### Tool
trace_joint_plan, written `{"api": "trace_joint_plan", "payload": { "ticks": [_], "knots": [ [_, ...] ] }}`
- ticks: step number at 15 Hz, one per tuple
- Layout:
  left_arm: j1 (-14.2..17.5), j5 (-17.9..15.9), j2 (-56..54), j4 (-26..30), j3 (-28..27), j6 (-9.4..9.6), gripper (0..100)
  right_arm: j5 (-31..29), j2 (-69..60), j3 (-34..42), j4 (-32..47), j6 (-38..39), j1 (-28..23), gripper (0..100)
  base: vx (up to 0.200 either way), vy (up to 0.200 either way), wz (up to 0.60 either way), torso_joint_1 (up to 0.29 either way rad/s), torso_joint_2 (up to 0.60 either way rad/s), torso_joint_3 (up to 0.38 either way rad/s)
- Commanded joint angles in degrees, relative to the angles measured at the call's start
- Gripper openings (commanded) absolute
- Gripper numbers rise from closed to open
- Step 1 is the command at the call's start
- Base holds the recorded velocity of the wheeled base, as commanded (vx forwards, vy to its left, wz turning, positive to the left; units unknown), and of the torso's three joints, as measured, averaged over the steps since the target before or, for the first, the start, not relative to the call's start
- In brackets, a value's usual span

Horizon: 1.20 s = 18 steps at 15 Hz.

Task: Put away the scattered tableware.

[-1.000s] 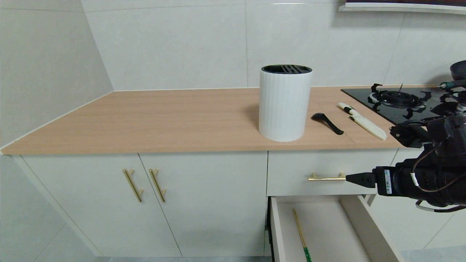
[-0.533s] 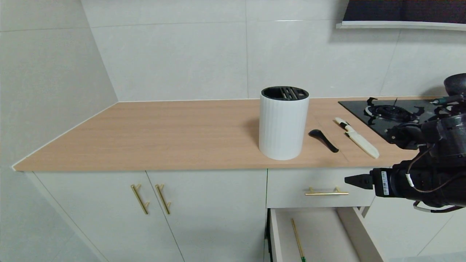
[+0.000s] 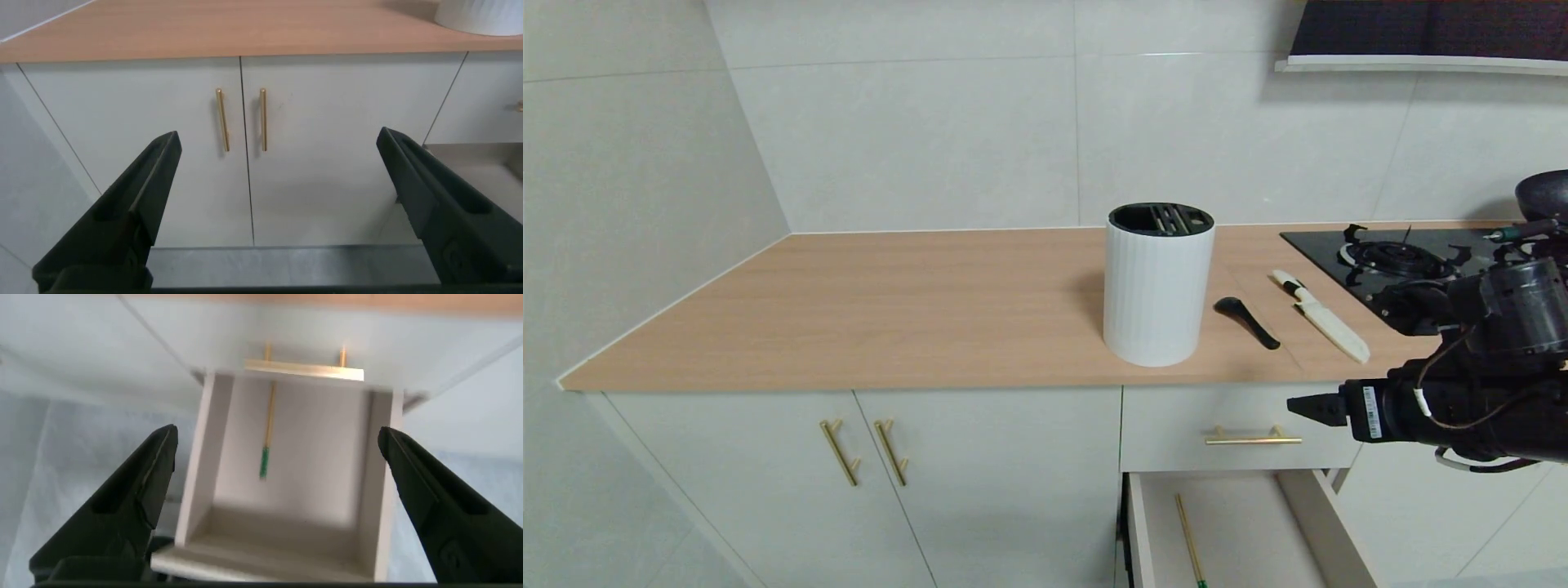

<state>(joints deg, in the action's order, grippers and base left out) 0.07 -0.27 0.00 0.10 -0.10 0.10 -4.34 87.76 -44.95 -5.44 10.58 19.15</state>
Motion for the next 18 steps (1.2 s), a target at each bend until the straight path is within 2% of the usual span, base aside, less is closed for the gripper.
{"api": "trace_joint_plan", "payload": {
  "ticks": [1, 3, 6, 9, 13, 15, 18],
  "knots": [
    [0.0, 0.0, 0.0, 0.0, 0.0, -0.01, 100, 0.0, 3.5, -1.0, -4.5, -0.9, -1.0, 100, 0.0, 0.0, 0.0, 0.0, 0.0, 0.0],
    [0.0, 0.0, 0.0, 0.0, 0.1, -0.01, 100, 0.1, 6.5, -3.1, -8.4, -3.6, -2.9, 100, 0.0, 0.0, 0.0, 0.0, 0.0, 0.0],
    [0.0, 0.0, 0.0, 0.0, 0.0, -0.01, 100, 1.8, 14.5, -11.2, -11.4, -6.9, -6.3, 100, 0.0, 0.0, 0.0, 0.0, 0.0, 0.0],
    [0.0, 0.0, 0.0, 0.0, 0.0, -0.01, 100, 2.8, 20.6, -17.1, -12.5, -10.2, -7.0, 100, 0.0, 0.0, 0.0, 0.0, 0.0, 0.0],
    [0.0, 0.0, 0.0, 0.0, 0.0, -0.01, 100, 3.3, 28.1, -25.1, -13.5, -10.7, -7.5, 100, 0.0, 0.0, 0.0, 0.0, 0.0, 0.0],
    [0.0, 0.0, 0.0, 0.0, 0.0, -0.01, 100, 3.9, 29.2, -25.6, -13.5, -10.8, -7.5, 100, 0.0, 0.0, 0.0, 0.0, 0.0, 0.0],
    [0.0, 0.0, 0.0, 0.0, 0.0, -0.01, 100, 4.5, 32.6, -25.5, -17.9, -11.9, -9.4, 100, 0.0, 0.0, 0.0, 0.0, 0.0, 0.0]
  ]
}}
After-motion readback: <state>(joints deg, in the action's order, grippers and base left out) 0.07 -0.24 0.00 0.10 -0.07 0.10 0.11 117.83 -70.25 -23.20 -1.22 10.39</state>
